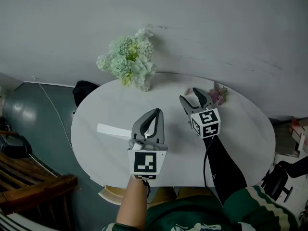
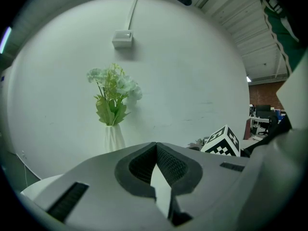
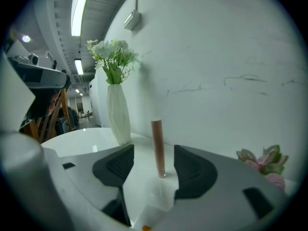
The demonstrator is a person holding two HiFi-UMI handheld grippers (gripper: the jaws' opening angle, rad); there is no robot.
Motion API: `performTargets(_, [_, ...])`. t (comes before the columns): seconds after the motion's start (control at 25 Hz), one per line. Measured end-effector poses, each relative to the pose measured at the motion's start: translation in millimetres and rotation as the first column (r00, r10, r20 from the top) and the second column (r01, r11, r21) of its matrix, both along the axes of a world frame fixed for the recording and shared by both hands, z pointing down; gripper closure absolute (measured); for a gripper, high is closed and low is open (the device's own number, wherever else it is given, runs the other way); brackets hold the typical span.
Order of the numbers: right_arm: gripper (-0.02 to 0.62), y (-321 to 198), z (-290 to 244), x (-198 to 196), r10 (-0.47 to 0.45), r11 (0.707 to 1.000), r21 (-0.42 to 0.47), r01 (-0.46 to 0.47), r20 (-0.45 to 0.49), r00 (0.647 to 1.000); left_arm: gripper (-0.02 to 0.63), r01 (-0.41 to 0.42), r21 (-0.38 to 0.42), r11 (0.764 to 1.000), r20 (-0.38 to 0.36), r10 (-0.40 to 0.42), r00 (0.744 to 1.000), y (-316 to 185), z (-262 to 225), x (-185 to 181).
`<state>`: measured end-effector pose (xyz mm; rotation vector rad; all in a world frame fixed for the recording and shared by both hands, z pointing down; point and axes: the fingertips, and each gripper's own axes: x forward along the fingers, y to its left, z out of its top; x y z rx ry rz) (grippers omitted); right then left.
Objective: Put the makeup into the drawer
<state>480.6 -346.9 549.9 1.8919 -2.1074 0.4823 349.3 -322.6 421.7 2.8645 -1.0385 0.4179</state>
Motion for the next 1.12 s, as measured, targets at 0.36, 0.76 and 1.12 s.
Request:
performTargets(0.36, [0.441, -16.7, 2.8, 3.6, -0.005, 1.0, 0.018, 0.005, -0.003, 1.0, 0.606, 0.019, -0.027, 0.999, 0.02, -0.018, 1.0, -6.5, 14.0, 0.4])
performTargets(0.76, [0.52, -13.7, -24.1, -0.9, -0.035, 0.998, 0.045, 0.036, -0.042, 0.999, 0.606, 0.044, -0.035, 0.998, -0.007, -0.044, 0.999, -5.6, 7.2, -15.2])
performTargets(1.12, [0.52, 21.8, -102.5, -7.8, -0.06, 0.989, 0.135, 0.068, -0.061, 0.996, 0.606, 0.067, 0.01, 0.998, -0.081, -0.066, 0.995, 5.8, -33.6, -15.1])
